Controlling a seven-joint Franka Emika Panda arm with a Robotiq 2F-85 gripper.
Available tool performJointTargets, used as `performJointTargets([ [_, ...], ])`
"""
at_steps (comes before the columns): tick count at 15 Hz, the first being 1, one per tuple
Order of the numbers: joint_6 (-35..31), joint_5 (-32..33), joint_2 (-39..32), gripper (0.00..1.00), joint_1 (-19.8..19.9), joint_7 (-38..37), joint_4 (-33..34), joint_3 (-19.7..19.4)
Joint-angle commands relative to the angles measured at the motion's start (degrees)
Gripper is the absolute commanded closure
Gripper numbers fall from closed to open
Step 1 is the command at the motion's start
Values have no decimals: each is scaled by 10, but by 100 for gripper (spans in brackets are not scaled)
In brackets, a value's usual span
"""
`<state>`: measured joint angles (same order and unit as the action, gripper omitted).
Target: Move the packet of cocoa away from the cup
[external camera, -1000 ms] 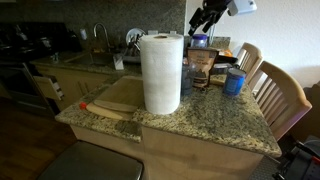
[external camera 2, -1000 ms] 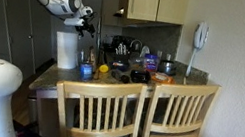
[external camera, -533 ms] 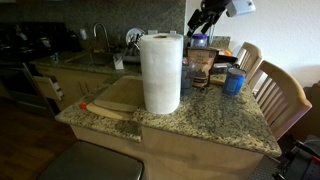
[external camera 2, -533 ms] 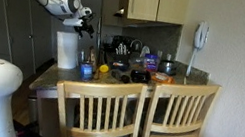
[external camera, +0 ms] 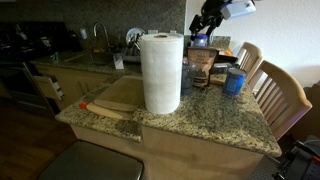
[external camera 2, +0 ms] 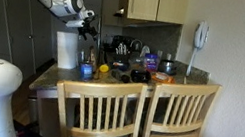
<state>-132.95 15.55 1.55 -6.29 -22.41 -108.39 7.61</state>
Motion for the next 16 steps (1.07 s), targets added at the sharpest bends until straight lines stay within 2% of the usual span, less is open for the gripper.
performJointTargets([
  [1,2,-1,0,0,-1,1,2,-1],
  [5,32,22,-17,0,8,-37,-2,-11],
  [6,21,7,-11,0,1,-20,0,-8],
  [12,21,7,-13,0,-1,-22,2,-9],
  [16,47,1,-40,0,0,-32,10,-12],
])
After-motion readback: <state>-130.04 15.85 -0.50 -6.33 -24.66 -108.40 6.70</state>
